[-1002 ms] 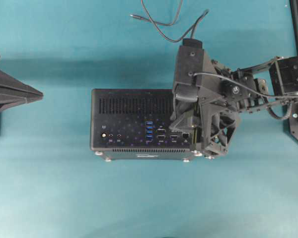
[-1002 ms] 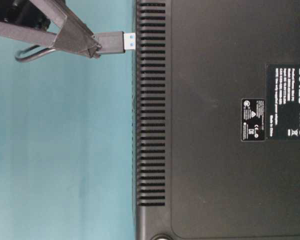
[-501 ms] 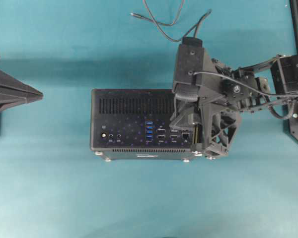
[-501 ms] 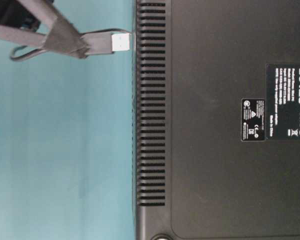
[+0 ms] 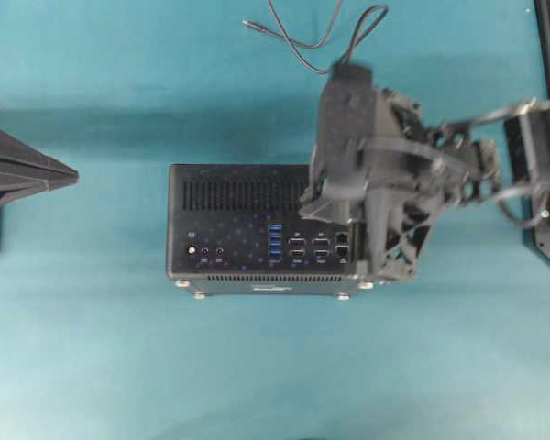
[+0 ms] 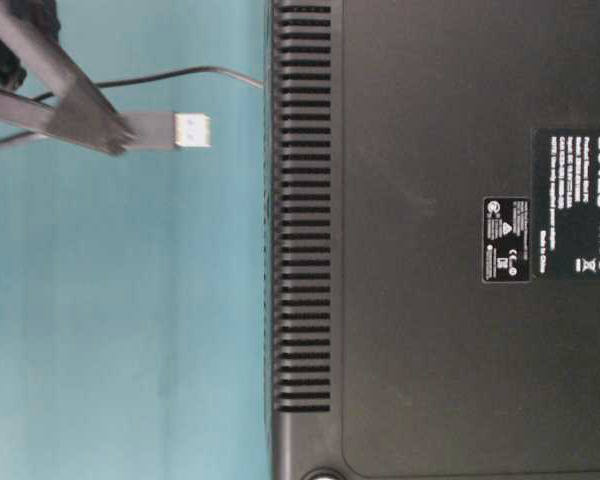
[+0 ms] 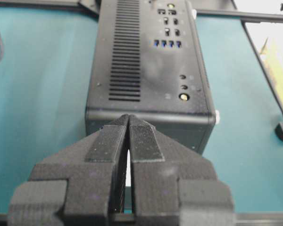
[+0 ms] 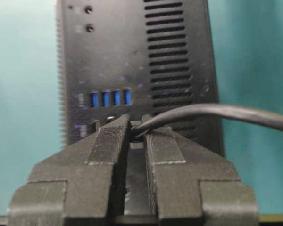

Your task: Insert the USB into the PC box with both arms.

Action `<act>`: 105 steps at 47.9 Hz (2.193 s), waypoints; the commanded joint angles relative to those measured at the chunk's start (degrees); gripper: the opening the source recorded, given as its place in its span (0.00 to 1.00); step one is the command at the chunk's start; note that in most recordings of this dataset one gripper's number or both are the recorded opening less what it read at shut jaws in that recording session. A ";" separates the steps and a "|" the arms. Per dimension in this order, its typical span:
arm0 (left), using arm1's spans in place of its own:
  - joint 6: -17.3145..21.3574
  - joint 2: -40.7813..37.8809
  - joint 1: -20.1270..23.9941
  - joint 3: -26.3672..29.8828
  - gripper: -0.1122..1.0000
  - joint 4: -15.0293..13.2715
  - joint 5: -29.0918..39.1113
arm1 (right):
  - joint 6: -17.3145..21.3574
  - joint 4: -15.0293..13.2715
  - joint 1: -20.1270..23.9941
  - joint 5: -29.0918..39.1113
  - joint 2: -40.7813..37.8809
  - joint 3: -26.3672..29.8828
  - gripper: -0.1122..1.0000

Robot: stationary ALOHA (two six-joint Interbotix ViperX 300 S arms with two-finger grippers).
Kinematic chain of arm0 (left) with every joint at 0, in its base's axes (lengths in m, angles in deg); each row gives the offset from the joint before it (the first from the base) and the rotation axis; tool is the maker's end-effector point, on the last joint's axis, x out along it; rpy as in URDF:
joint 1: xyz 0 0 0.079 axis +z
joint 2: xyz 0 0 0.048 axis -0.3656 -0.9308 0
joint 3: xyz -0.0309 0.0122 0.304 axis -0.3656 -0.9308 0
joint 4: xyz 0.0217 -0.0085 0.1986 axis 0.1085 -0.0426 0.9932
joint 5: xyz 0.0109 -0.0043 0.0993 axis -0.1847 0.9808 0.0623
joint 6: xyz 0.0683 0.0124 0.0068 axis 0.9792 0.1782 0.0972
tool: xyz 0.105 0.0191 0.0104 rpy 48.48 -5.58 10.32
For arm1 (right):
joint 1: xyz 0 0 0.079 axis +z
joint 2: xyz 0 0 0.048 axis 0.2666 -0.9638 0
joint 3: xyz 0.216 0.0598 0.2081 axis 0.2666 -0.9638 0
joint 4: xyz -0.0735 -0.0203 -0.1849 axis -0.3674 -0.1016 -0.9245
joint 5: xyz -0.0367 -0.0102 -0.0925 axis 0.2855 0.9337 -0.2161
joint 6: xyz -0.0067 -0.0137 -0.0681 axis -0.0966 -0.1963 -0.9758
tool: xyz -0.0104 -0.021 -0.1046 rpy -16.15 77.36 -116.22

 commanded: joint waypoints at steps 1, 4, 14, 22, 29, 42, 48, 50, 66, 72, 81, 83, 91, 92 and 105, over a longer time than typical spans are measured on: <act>-0.09 -0.09 0.00 1.05 0.10 0.18 -0.35 | -0.53 -2.29 0.79 -0.79 -0.26 2.02 0.18; -0.09 0.09 0.00 1.14 0.10 0.09 -0.26 | -0.53 -3.87 1.14 -1.32 -1.05 2.11 0.18; -0.09 0.62 0.09 0.97 0.10 0.18 -0.26 | -0.53 -5.89 0.97 -4.31 -2.20 1.85 0.17; -0.18 1.23 0.09 0.97 0.10 0.09 -0.26 | -0.53 -6.06 0.70 -5.63 -3.16 2.02 0.18; -0.18 2.46 0.00 0.53 0.10 0.18 -0.35 | -0.53 -6.06 0.97 -5.36 -4.39 2.72 0.17; -0.18 4.04 0.09 0.09 0.10 0.09 -0.26 | -0.62 -6.06 1.05 -4.92 -5.45 2.90 0.17; -0.18 3.96 0.00 0.00 0.10 0.09 -0.35 | -0.70 -6.06 1.05 -2.20 -5.80 3.87 0.17; -0.18 3.96 0.09 -0.09 0.10 0.09 -0.35 | -0.79 -6.06 1.05 -0.70 -5.98 4.39 0.17; -0.18 4.04 0.09 -0.44 0.10 0.09 -0.35 | -0.70 -5.98 1.85 2.11 -7.29 6.24 0.17; -0.18 4.13 0.09 -0.53 0.10 0.09 -0.35 | -0.53 -5.54 2.29 1.85 -7.29 6.33 0.18; -0.18 4.22 0.09 -0.53 0.10 0.09 -0.35 | -0.35 -5.19 2.99 1.76 -7.56 6.33 0.17; -0.18 4.22 0.09 -0.53 0.10 0.09 -0.26 | -0.35 -5.01 3.08 1.85 -7.65 6.33 0.18; -0.18 4.31 0.09 -0.53 0.10 0.09 -0.26 | -0.35 -5.01 3.34 1.93 -8.00 6.15 0.17; -0.09 4.31 0.09 -0.53 0.10 0.18 -0.26 | -0.35 -4.92 3.34 1.93 -8.00 6.06 0.18; -0.18 4.31 0.00 -0.44 0.10 0.09 -0.35 | -0.26 -4.83 3.78 2.55 -8.00 5.98 0.18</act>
